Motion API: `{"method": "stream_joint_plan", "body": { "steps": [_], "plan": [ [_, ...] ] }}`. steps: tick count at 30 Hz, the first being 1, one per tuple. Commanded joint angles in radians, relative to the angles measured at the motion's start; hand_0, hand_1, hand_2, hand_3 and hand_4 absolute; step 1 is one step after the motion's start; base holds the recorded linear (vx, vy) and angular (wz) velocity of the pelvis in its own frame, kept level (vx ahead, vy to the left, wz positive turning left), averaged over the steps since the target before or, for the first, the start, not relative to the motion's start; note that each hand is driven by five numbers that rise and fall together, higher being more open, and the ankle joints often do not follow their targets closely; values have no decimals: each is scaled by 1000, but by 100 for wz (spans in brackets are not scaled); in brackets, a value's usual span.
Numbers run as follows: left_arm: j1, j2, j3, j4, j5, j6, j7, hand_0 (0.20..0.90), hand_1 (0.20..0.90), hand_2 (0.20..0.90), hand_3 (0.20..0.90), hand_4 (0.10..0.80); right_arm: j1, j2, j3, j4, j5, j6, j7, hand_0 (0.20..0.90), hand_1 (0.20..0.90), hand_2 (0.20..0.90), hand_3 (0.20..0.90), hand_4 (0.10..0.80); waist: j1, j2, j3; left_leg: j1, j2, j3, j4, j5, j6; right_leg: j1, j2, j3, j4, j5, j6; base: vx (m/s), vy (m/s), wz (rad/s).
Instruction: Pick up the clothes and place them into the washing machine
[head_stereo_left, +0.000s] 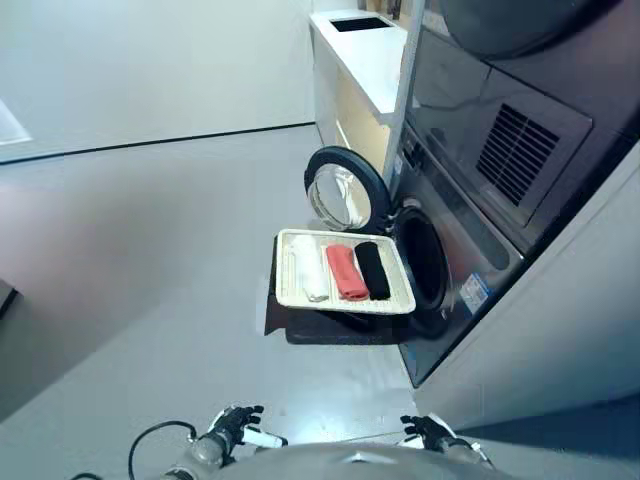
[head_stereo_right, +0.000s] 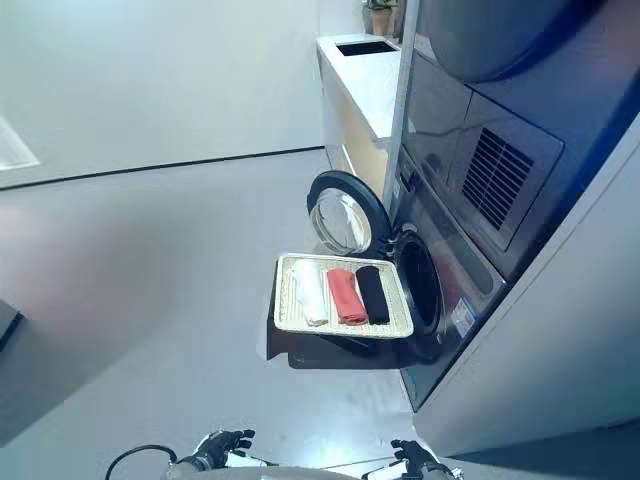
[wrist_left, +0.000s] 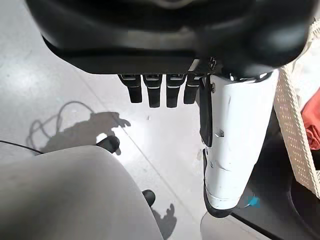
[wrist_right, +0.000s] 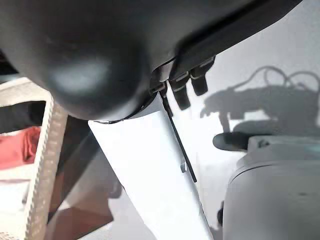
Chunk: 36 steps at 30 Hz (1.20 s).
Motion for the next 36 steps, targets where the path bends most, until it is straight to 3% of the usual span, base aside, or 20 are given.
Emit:
{"method": "stream_joint_plan", "body": {
  "steps": [1, 16, 26, 33, 36],
  "plan": [
    [-36, -10, 17, 67, 1, -24, -10, 900, 900, 900, 900, 800, -32, 8, 37, 35, -18, -18, 11, 900, 900, 900, 900, 800, 20, -67, -19, 4, -58, -41, -8, -23, -24, 15, -30, 15, -2, 7, 56, 0, 0, 0],
    [-42, -17, 24, 90, 12, -2, 2, 900, 900, 900, 900, 800, -40, 10, 36, 31, -17, -7, 19, 900, 900, 900, 900, 800, 23, -70, -22, 10, -67, -34, -8, -35, -11, 19, -40, 19, -2, 5, 60, 14, 10, 0],
    [-60, -11, 32, 88, -7, 4, 5, 900, 900, 900, 900, 800, -67, 9, 26, 26, -5, -2, 15, 900, 900, 900, 900, 800, 30, -69, -16, 2, -87, -22, -1, -48, 13, -6, -64, 25, 54, -10, 73, 25, 49, -1],
    [-90, 2, 30, 80, -18, 9, 3, 900, 900, 900, 900, 800, -97, 4, -6, 26, 28, 1, 2, 900, 900, 900, 900, 800, 25, -59, 13, -7, -103, -14, 12, -55, 43, -102, -74, 28, 257, -37, 94, 29, 107, -11],
    [-101, 15, 30, 76, -20, 11, 3, 900, 900, 900, 900, 800, -96, 4, -49, 47, 81, -1, -3, 900, 900, 900, 900, 800, 4, -47, 39, 32, -112, -39, 9, -63, 63, -187, -76, 23, 486, 23, 87, 97, 164, -9]
  ]
}}
